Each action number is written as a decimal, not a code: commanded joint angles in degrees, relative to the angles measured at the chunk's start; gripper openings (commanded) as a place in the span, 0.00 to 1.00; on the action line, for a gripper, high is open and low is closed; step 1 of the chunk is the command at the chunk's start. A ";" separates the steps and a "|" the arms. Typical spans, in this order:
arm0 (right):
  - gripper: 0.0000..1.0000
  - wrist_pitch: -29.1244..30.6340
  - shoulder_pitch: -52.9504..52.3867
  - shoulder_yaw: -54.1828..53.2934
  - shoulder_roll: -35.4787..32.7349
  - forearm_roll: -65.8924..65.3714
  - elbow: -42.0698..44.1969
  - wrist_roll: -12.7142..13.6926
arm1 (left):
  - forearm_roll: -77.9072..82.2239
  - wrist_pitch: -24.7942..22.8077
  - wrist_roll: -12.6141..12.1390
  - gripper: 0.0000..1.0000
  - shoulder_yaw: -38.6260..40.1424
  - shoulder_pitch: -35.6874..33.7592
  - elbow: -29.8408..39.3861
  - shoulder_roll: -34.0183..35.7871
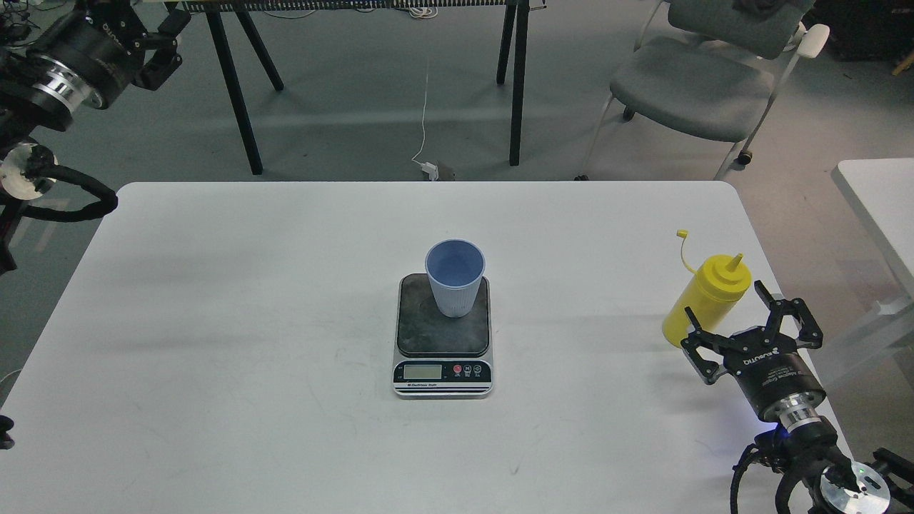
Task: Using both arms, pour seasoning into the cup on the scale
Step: 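Move the right gripper to the yellow bottle and grasp it, then lift the yellow bottle and tip it nozzle-down above the cup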
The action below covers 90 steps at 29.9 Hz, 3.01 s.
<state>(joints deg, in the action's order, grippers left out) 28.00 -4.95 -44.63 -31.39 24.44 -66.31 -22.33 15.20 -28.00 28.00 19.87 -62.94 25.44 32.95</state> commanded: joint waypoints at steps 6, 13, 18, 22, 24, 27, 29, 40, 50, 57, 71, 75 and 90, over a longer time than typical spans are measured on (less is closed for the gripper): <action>0.97 0.00 -2.51 -0.29 1.68 -0.01 4.25 -0.08 | 0.09 0.00 0.00 0.95 -0.09 0.01 0.04 0.10; 0.98 0.00 -2.87 -0.02 4.14 -1.32 6.72 0.01 | 0.44 0.00 0.00 0.95 -0.26 -0.08 0.04 0.10; 0.98 0.00 -2.87 -0.11 4.32 -2.11 6.98 0.01 | 0.62 0.00 0.00 0.95 -0.27 0.01 0.04 0.10; 0.99 0.00 -3.04 -0.20 4.50 -2.11 8.56 0.01 | 0.62 0.00 0.00 0.95 -0.27 -0.08 0.13 0.10; 0.99 0.00 -3.48 -0.20 5.11 -2.11 9.09 0.01 | 0.62 0.00 0.00 0.95 -0.27 -0.08 0.13 0.10; 0.99 0.00 -3.75 -0.20 5.64 -2.11 9.79 0.01 | 0.70 0.00 0.00 0.95 -0.35 -0.08 0.13 0.10; 0.99 0.00 -3.92 -0.20 6.16 -2.11 10.67 0.01 | 0.70 0.00 0.00 0.95 -0.35 -0.08 0.13 0.19; 0.85 0.00 -6.47 -0.11 8.01 -2.20 13.49 -0.08 | 0.79 0.00 0.00 0.95 -0.35 -0.08 0.13 0.10; 0.55 0.00 -7.53 -0.20 9.77 -6.77 16.39 -1.22 | 0.79 0.00 0.00 0.95 -0.44 -0.08 0.13 0.19; 0.51 0.00 -7.44 -0.55 9.77 -8.09 16.13 -1.31 | 0.88 0.00 0.00 0.95 -0.44 -0.08 0.13 0.27; 0.46 0.00 -17.17 -0.29 0.30 -25.37 9.11 -0.96 | 0.79 0.00 0.00 0.95 -0.27 -0.25 0.22 0.01; 0.46 0.00 -27.02 1.38 -4.20 -40.05 4.53 2.63 | 0.70 0.00 0.00 0.95 0.08 -0.34 0.22 -0.34; 0.46 -14.37 -60.69 25.37 -0.61 -75.65 4.70 9.23 | -0.09 0.00 0.00 0.95 0.79 -0.25 0.22 -0.60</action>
<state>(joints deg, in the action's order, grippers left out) 16.47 -62.28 -21.18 -33.61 -44.09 -61.52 -13.20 15.21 -28.00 28.00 20.58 -63.28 25.66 32.34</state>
